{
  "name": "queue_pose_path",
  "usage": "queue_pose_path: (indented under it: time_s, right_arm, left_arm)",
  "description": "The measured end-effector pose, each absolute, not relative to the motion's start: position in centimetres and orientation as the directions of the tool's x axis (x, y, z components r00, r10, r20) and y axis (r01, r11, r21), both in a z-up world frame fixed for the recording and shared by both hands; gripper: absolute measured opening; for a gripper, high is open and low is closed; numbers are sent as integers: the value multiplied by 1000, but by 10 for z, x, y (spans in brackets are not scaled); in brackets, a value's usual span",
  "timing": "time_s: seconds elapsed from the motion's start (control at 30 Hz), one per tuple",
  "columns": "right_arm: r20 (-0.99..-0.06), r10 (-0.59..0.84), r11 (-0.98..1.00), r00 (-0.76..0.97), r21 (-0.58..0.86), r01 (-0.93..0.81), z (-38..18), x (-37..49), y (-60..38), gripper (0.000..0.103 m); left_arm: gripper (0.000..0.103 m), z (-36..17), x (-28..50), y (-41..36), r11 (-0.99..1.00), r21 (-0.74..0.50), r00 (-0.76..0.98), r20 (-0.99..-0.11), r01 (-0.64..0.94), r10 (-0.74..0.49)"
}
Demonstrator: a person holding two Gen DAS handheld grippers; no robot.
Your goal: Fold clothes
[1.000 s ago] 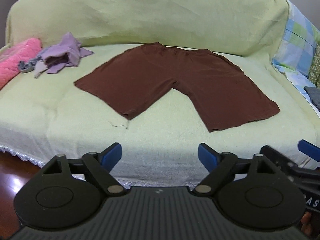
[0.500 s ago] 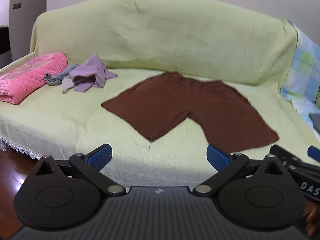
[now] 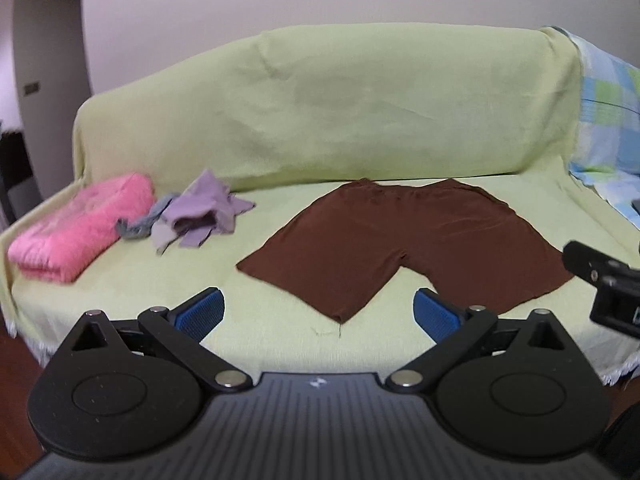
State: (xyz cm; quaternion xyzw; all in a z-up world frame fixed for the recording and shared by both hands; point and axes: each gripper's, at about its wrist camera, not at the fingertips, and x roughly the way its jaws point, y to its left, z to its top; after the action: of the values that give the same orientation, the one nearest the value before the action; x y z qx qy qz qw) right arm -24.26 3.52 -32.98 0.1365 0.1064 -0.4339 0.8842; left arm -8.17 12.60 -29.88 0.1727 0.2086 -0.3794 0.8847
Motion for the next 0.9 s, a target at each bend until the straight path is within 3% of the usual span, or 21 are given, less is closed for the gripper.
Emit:
queue_pose_path:
  time_s: [0.13, 0.33, 0.9]
  right_arm:
    - [-357, -682, 606, 638, 212, 766, -332, -238, 28, 102]
    - [-378, -699, 614, 607, 117, 780, -346, -220, 30, 102]
    - [-478, -698, 582, 533, 56, 811, -383, -204, 12, 102]
  left_arm:
    - [102, -301, -74, 122, 670, 143, 640, -492, 728, -591]
    - [102, -314, -54, 115, 678, 91, 611, -531, 730, -587]
    - [102, -346, -38, 80, 639, 63, 547, -584, 767, -599]
